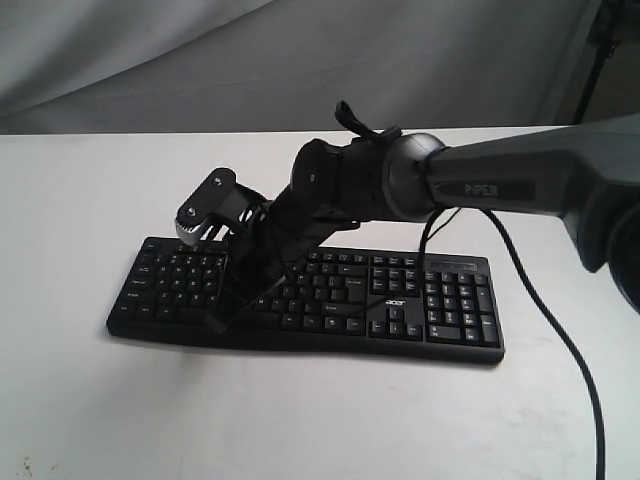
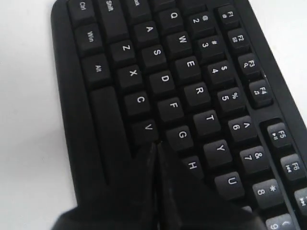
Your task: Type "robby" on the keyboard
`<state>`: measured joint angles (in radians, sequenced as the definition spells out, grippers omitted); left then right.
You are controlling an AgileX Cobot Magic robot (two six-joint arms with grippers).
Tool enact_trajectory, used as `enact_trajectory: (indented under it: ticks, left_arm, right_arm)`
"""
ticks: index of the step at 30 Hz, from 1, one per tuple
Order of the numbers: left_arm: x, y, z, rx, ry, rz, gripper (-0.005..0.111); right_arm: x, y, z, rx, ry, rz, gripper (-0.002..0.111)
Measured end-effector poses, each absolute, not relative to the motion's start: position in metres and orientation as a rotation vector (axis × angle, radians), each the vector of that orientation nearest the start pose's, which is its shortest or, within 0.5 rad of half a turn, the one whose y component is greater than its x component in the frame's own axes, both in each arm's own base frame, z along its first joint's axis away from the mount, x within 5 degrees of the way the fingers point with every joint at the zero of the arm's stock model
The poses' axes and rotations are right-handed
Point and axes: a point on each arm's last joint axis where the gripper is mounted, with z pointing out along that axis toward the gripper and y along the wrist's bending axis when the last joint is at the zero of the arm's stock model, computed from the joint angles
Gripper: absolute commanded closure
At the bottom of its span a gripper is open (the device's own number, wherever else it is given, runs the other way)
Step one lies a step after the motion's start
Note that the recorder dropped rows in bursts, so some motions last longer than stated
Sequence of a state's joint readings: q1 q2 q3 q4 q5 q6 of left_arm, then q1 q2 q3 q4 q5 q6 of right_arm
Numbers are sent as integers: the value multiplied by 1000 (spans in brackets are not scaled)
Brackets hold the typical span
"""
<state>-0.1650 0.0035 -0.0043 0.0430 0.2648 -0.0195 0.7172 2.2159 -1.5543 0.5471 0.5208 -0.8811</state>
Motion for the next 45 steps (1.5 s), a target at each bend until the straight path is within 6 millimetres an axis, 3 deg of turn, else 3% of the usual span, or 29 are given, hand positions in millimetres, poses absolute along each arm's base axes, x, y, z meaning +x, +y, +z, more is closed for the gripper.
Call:
enact_trajectory:
  ticks: [45]
  left_arm:
    - [55,-8,190,155,1741,-95,107]
  right_arm:
    - [337,335,130,-1441,2110,408,108]
